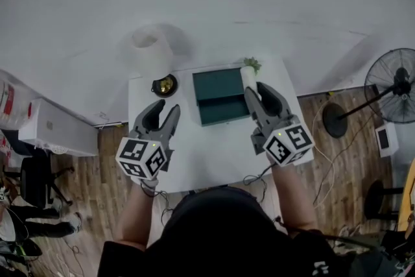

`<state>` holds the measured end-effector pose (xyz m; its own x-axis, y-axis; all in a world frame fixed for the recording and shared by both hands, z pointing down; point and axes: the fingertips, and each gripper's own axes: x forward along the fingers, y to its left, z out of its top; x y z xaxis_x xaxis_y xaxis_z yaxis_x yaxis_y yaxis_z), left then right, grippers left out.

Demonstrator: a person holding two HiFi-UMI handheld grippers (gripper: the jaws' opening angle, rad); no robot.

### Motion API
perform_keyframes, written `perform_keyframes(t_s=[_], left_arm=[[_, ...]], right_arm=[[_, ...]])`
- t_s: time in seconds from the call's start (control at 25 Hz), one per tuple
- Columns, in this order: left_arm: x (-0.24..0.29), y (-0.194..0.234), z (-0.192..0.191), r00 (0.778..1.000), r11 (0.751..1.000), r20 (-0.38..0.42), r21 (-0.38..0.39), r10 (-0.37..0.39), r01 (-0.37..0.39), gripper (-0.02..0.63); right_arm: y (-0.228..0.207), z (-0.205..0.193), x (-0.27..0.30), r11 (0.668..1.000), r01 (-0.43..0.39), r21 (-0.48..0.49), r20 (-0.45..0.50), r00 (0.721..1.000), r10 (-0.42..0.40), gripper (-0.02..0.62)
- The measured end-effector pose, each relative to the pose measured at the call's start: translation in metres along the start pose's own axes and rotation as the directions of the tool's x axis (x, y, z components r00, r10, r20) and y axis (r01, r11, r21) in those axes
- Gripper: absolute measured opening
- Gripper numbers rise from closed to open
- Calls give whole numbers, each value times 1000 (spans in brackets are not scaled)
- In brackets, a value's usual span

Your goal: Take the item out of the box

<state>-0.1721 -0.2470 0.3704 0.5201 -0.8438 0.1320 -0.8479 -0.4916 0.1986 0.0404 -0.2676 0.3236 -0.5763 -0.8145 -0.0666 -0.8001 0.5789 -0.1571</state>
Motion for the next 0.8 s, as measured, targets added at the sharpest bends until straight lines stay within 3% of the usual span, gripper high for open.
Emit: perform_keyframes(t_s=[0.36, 0.8], left_arm=[[-16, 13, 65, 988, 994, 148, 89, 52, -66, 166], [-12, 15, 42, 992, 996, 112, 63, 50, -57, 161]], right_arm=[[0, 28, -19, 997, 51, -49, 69, 997, -47, 121], [2, 32, -20, 996, 52, -70, 84, 995, -46, 121]])
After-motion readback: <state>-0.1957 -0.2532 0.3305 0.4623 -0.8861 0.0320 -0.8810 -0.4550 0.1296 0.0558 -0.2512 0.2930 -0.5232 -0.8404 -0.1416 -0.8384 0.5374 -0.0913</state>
